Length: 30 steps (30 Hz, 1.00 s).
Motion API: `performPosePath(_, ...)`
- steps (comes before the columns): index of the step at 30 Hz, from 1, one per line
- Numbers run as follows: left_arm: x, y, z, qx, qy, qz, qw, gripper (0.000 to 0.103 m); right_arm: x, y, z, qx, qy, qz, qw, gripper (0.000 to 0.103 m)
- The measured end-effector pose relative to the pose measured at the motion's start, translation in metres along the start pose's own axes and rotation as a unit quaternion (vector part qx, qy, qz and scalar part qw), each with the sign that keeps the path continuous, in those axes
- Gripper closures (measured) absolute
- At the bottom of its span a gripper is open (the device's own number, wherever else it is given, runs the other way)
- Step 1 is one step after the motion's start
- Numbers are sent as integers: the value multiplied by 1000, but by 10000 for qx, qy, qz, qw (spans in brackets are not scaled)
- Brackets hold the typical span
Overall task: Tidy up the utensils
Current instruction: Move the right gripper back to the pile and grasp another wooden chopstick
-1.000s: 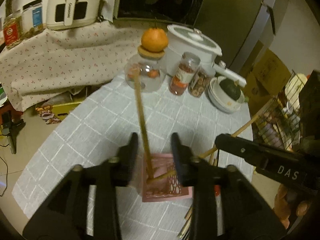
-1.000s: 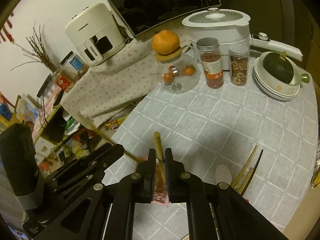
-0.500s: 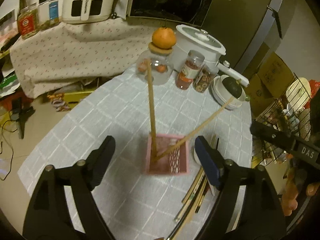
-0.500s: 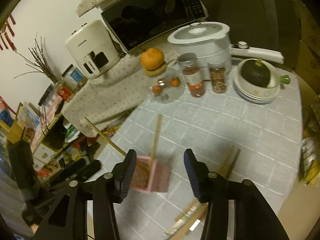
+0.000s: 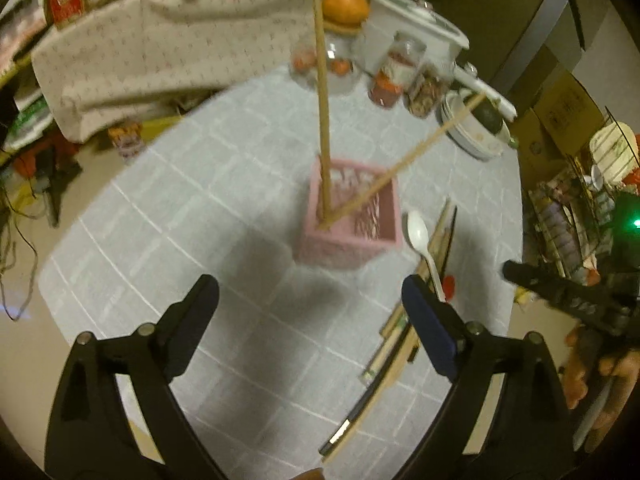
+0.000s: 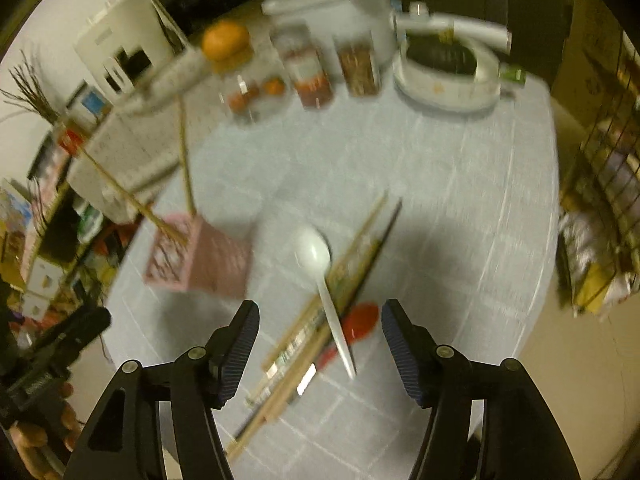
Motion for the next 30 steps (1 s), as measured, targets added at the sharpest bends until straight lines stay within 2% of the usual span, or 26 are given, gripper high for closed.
performPosePath(3, 11, 9, 3, 50, 118, -236, 9996, 10, 18, 25, 0, 33, -18, -431, 9991, 38)
performPosePath(5, 15, 13, 2, -93, 198, -280, 9994, 10, 27, 37, -2, 103, -95, -626, 9979, 38)
performPosePath(8, 20, 20, -5, -318, 198, -434, 9984, 10, 34, 49, -8, 103, -211, -798, 9965, 38)
performPosePath(13, 25, 26, -15, -268, -6, -699, 9972, 10, 40, 62, -17, -31, -221, -965, 9951, 40)
performPosePath(14, 25, 27, -16, -263, 0, -721, 9971, 10, 41, 65, -19, -15, -247, -1015, 9945, 47)
performPosePath(15, 26, 28, -16, -258, 24, -740, 9969, 10, 42, 68, -22, 23, -285, -1052, 9940, 57)
performPosePath(17, 28, 29, -15, -270, 97, -754, 9967, 10, 42, 75, -25, 109, -364, -1111, 9931, 67)
performPosePath(21, 29, 30, -15, -325, 250, -762, 9962, 10, 46, 88, -30, 117, -435, -1254, 9911, 79)
performPosePath(30, 31, 32, -9, -241, 458, -773, 9957, 10, 50, 95, -49, 87, -650, -1216, 9904, 85)
Point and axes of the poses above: each gripper's, at about its wrist camera, not at the fingertips, and y roughly the way its jaws point, z to its right, x to its underside, the point moved 7 cm from there along y, roughly the way its jaws point, and after that the axes turned 3 degrees about -y, right-handed, at the moved point
